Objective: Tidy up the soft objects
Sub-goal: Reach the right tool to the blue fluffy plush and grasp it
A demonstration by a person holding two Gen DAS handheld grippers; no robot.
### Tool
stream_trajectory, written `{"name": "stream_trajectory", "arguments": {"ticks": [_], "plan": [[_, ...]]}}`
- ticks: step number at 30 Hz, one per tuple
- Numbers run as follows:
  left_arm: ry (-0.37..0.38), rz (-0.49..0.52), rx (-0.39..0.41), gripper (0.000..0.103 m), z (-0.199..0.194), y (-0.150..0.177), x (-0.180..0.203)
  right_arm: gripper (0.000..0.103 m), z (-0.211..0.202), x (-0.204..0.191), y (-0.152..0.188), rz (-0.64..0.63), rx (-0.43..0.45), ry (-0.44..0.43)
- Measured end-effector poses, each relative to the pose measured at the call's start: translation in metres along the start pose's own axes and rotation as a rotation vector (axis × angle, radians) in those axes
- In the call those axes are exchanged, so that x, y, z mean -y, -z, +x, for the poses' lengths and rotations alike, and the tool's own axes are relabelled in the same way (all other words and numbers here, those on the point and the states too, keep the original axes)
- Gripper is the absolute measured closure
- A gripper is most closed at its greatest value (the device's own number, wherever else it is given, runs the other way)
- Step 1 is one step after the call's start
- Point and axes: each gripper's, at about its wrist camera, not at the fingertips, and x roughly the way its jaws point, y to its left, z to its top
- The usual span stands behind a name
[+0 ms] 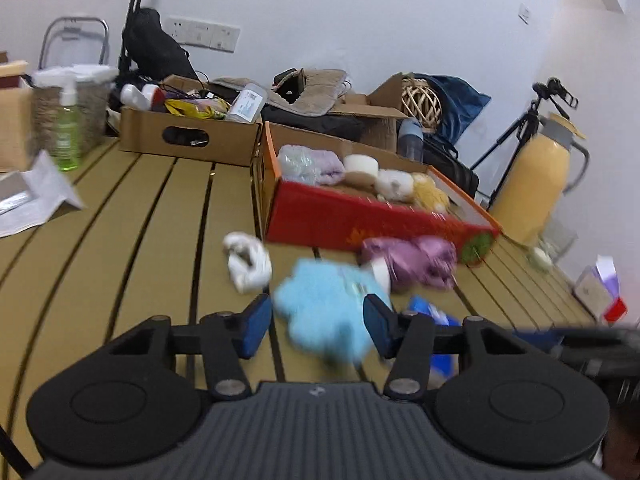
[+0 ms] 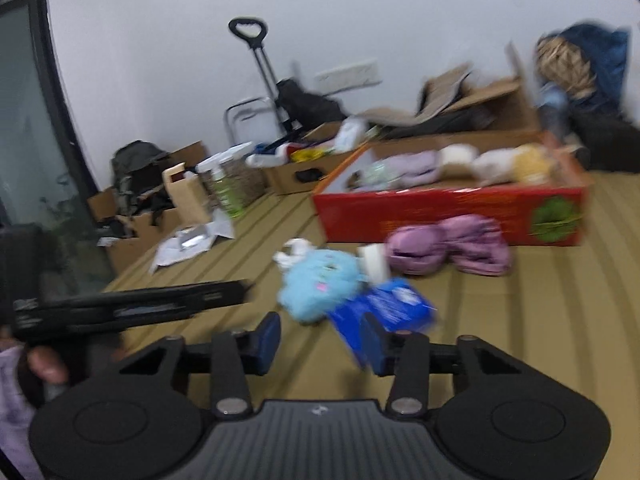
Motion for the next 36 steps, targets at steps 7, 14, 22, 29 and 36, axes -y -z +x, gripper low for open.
{"name": "stream_trajectory", "arguments": {"ticks": [7,14,22,29,36], "plan": [[0.079,-0.086,-0.087,0.055,0.055,-0.013,-0.031,0.057,0.079,0.004,-0.023,0.057,-0.085,0.000],[0.117,-0.226,-0.084,0.070,0.030,0.010,-0.050,0.054,0.106,0.012,-0.029,0.053,-0.118,0.015],[0.110,-0.213,-0.075,0.063,0.042,0.005,-0.051,0.052,0.122,0.016,-0.033,0.039,-0.144,0.012],[0.122,-0.274,-0.061,0.078,0.019,0.005,-0.050,0.059,0.119,0.014,-0.032,0.074,-0.131,-0.014],[0.141,-0.236,0.050,0.078,-0.066,0.000,0.003,0.060,0.043,-0.020,-0.036,0.044,0.003,-0.087]]}}
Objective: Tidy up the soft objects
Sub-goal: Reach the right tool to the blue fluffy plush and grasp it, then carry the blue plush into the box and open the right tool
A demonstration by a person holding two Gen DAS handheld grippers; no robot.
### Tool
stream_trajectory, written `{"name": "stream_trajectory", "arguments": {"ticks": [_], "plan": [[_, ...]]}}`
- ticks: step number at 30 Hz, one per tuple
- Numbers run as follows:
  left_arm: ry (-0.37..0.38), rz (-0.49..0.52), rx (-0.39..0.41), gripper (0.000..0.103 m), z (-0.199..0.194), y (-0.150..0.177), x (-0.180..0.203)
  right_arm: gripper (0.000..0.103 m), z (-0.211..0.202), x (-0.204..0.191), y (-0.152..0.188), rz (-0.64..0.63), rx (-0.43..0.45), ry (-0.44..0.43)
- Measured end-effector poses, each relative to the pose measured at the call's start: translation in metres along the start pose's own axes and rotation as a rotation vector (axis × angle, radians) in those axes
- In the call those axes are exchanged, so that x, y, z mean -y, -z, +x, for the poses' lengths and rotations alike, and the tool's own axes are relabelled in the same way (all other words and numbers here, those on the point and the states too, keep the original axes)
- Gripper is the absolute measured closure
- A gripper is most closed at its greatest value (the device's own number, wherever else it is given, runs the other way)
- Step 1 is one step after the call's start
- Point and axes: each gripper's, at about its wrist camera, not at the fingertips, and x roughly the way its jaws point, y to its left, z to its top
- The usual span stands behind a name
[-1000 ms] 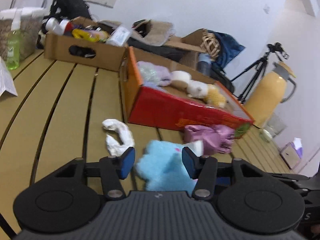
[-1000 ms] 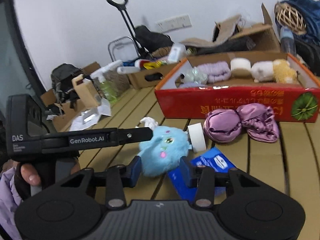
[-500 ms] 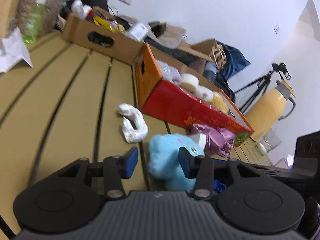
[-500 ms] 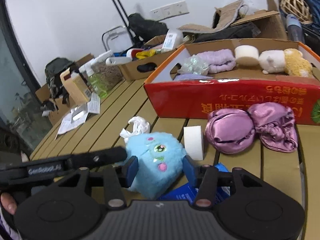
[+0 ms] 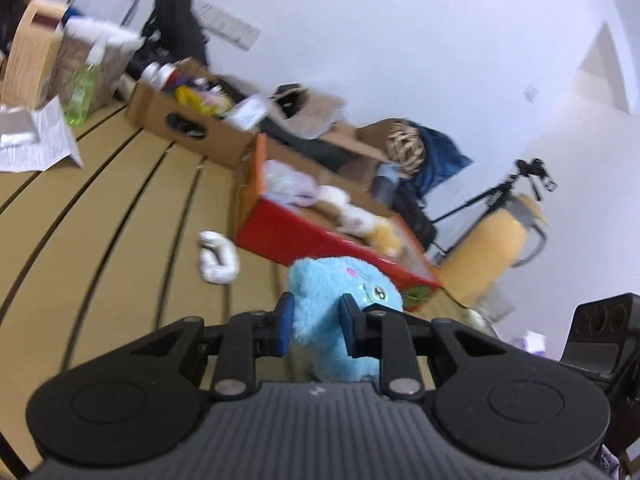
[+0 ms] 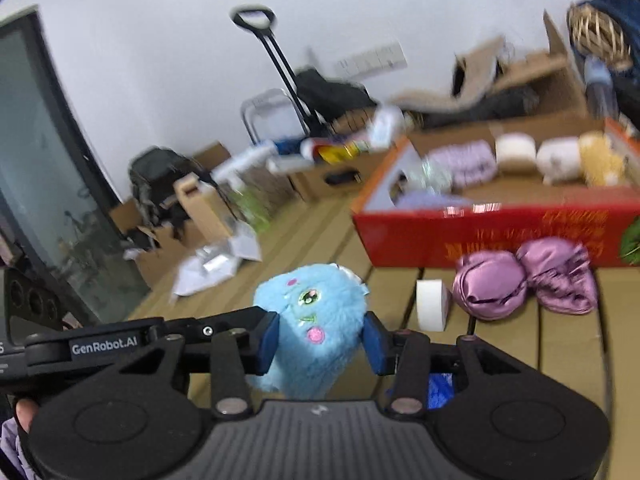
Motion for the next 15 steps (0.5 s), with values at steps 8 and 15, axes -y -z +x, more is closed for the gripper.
{"name": "stream_trajectory", "arguments": {"ticks": [8,15], "plan": [[0.087,0.099,0.007,0.078,-0.019,0.026,0.079,0.061,-0.114,-0.004,0.023,-0.002,0.142,0.040],[0.088,0.174,0.008,0.078,0.020,0.005,0.112,0.061,-0.142,0.027,0.008,0.007,0.194,0.085]]}}
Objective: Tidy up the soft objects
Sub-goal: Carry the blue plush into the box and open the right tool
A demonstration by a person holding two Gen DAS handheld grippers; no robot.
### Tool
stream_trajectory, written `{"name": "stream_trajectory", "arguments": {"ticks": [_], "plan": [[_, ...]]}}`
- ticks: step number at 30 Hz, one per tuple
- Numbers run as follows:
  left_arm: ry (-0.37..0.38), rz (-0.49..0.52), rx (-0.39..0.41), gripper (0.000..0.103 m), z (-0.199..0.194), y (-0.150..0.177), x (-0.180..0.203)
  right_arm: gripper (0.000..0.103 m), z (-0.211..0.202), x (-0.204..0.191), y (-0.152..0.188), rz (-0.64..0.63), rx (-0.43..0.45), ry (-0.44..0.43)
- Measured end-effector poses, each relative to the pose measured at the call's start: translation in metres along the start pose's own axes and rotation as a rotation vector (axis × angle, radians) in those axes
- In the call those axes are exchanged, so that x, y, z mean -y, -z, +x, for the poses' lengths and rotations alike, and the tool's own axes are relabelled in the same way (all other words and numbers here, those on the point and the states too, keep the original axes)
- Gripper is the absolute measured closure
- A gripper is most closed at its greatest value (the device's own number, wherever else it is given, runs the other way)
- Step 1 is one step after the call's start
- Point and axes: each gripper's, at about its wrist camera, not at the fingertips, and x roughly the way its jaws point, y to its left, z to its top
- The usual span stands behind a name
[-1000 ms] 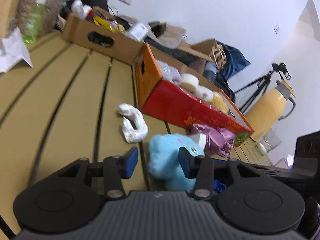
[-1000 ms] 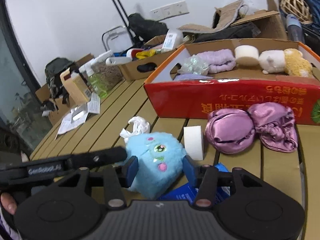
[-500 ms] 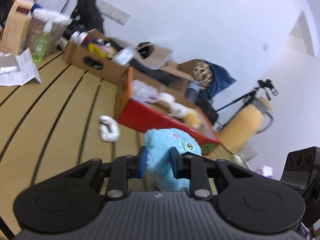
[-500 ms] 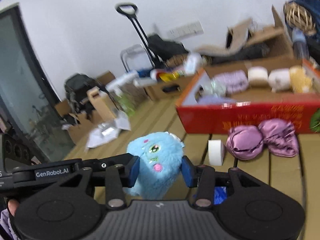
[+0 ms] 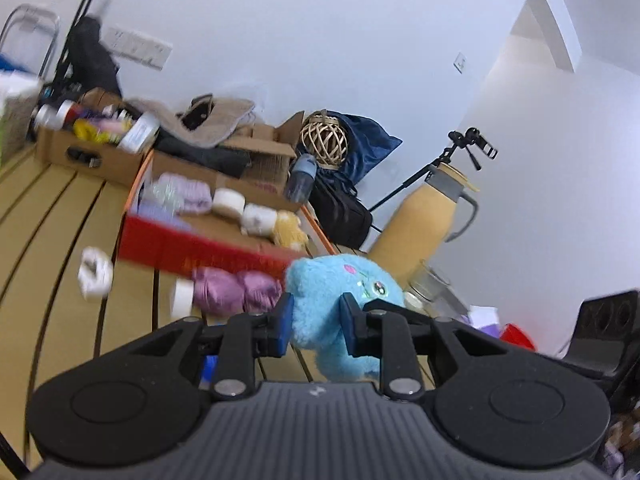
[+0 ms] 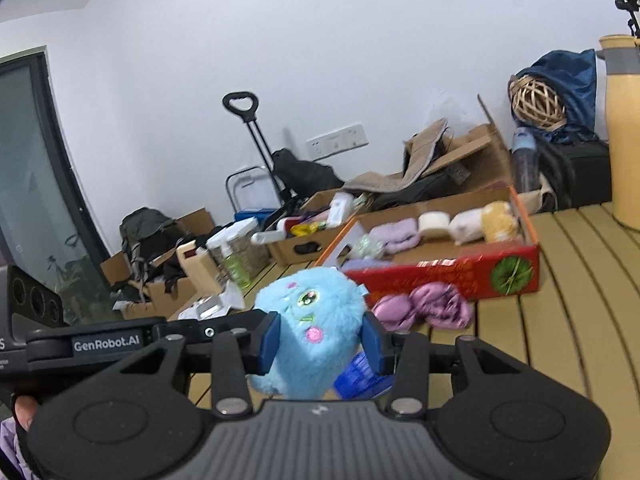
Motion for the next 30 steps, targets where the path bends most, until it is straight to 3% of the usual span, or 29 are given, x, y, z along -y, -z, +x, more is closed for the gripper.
{"name": "stream_trajectory", "arguments": {"ticks": [4,9,14,16,18,21,26,30], "plan": [[-0.013,0.014,-0.037,0.077,0.060,-0.053,-0.020,0.061,0.040,0.017,-0.041,-0.040,0.002,0.006],[-0.064,-0.053,-0.128,0.077,0.157,-0.113,-0.075,0.061,0.144,0.062,-0.109,0.013,-0.088,0.017],[-0.173,-0.080,-0.239,0.078,0.245,-0.128,-0.131,0.061,0.263,0.111,-0.133,0.093,-0.225,0.057],[-0.248,-0.037,-0.291,0.079,0.272,-0.125,-0.148,0.062,0.301,0.126,-0.130,0.121,-0.273,0.083],[-0.285,0.016,-0.317,0.080,0.283,-0.121,-0.156,0.065,0.338,0.138,-0.122,0.148,-0.361,0.118],[-0.263,0.046,-0.296,0.081,0.277,-0.120,-0.158,0.064,0.371,0.138,-0.110,0.064,-0.442,0.166],[-0.243,0.060,-0.287,0.072,0.262,-0.123,-0.152,0.057,0.379,0.132,-0.107,0.015,-0.482,0.105],[-0.268,0.085,-0.288,0.070,0.239,-0.130,-0.133,0.055,0.368,0.128,-0.110,0.030,-0.450,0.136]]}}
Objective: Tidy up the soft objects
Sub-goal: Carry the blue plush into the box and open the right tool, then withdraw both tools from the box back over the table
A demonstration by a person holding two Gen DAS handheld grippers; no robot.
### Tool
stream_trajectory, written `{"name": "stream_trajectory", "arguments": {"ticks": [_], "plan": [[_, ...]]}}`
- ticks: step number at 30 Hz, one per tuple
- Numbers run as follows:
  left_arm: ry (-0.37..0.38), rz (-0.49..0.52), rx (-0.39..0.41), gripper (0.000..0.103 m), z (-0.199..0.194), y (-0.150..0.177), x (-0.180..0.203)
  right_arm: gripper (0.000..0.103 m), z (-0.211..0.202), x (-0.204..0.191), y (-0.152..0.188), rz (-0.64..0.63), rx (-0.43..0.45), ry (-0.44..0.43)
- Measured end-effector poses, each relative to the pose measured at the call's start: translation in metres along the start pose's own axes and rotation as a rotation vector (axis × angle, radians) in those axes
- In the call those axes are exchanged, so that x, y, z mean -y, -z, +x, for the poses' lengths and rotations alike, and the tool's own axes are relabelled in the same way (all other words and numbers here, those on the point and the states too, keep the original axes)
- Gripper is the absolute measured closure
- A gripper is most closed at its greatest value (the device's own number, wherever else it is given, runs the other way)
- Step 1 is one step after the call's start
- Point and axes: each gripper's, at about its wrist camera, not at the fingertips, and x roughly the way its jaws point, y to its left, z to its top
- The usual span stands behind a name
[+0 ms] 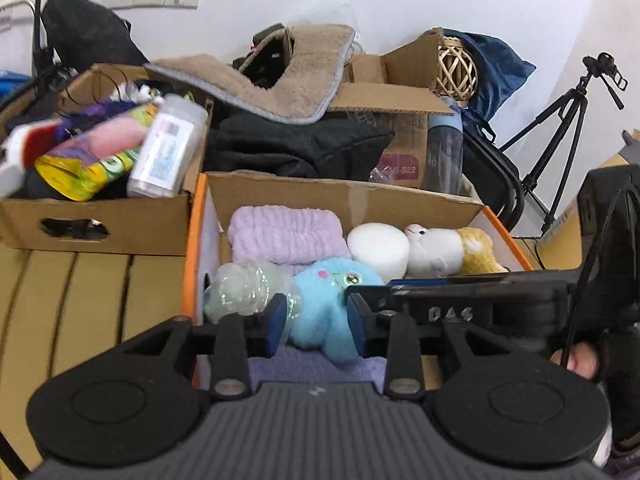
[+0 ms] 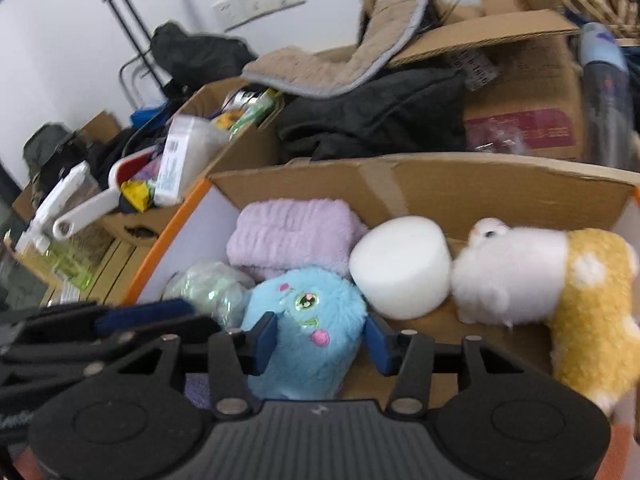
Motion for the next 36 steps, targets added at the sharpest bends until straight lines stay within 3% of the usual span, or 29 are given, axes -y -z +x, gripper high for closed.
{"name": "stream_trajectory", "arguments": {"ticks": [4,8,10,15,21,25,28,31,34,36], "plan": [[-0.023,0.030,0.049,0.068,-0.058,-0.005,0.013,0.055,-0.044,-0.010,0.000,-0.006,0.035,0.011],[-0.075,0.057,0.117,0.054,-0.131,-0.006,0.026,0.050,-0.124,-0.029,0.003,-0.090,0.093,0.075],[-0.105,0.063,0.142,0.052,-0.167,0.000,0.031,0.048,-0.170,-0.037,0.009,-0.119,0.120,0.106],[-0.171,0.106,0.167,0.049,-0.238,0.025,0.048,0.040,-0.268,-0.047,0.042,-0.195,0.181,0.173],[-0.167,0.126,0.256,0.039,-0.297,0.086,0.074,0.040,-0.339,-0.064,0.086,-0.202,0.254,0.173],[-0.175,0.141,0.336,0.030,-0.332,0.161,0.083,0.036,-0.370,-0.080,0.146,-0.237,0.323,0.129],[-0.156,0.124,0.433,0.020,-0.365,0.232,0.086,0.031,-0.394,-0.093,0.217,-0.301,0.387,0.136],[-0.174,0.123,0.506,0.017,-0.389,0.296,0.090,0.025,-0.413,-0.104,0.290,-0.376,0.462,0.139],[-0.216,0.098,0.536,0.011,-0.404,0.343,0.094,0.021,-0.423,-0.115,0.360,-0.408,0.513,0.149],[-0.227,0.071,0.536,0.008,-0.409,0.365,0.095,0.020,-0.427,-0.123,0.395,-0.344,0.519,0.205]]}}
